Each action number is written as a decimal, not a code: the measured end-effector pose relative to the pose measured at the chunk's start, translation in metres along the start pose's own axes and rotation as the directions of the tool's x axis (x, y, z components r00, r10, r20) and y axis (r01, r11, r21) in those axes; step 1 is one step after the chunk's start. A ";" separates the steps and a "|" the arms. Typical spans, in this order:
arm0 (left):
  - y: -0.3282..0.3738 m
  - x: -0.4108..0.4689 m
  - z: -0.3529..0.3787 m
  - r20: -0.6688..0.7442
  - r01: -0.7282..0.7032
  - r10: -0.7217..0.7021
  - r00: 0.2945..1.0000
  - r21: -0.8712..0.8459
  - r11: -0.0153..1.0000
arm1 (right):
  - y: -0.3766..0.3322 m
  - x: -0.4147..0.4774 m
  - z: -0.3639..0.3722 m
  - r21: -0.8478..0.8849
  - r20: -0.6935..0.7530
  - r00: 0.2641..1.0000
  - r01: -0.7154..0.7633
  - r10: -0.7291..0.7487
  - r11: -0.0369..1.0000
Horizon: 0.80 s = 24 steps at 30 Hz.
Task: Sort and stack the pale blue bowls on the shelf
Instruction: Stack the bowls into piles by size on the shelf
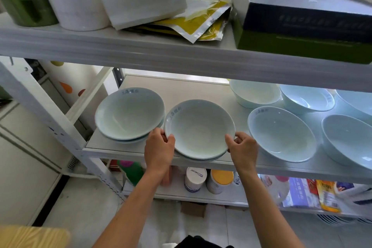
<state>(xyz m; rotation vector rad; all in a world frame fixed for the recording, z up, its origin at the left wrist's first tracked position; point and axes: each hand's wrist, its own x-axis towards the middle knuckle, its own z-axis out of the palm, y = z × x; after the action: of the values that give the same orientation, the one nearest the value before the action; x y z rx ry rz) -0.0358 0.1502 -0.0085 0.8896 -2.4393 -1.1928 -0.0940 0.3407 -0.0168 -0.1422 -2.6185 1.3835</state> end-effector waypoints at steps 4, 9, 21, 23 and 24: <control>0.000 -0.002 0.002 -0.010 0.002 -0.002 1.000 -0.006 1.000 | 0.001 0.003 0.000 -0.014 0.004 1.000 -0.012 0.012 1.000; 0.001 -0.008 -0.002 -0.031 0.014 -0.013 0.999 0.036 0.999 | -0.002 0.003 -0.001 0.013 0.009 0.998 -0.054 0.054 0.998; 0.006 -0.001 -0.005 0.638 0.635 -0.219 0.738 -0.546 0.547 | -0.004 0.009 0.008 0.182 0.400 0.880 -0.349 0.255 0.920; 0.006 0.000 -0.004 0.638 0.636 -0.201 0.744 -0.582 0.507 | -0.004 0.008 0.009 0.194 0.366 0.898 -0.330 0.244 0.924; 0.007 0.000 -0.004 0.632 0.627 -0.191 0.751 -0.591 0.507 | -0.003 0.007 0.010 0.196 0.344 0.906 -0.324 0.245 0.925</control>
<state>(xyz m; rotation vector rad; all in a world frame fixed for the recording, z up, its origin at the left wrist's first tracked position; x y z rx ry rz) -0.0368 0.1510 -0.0008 0.9790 -1.5856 -2.6892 -0.1024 0.3321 -0.0187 -0.3086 -2.7209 1.9731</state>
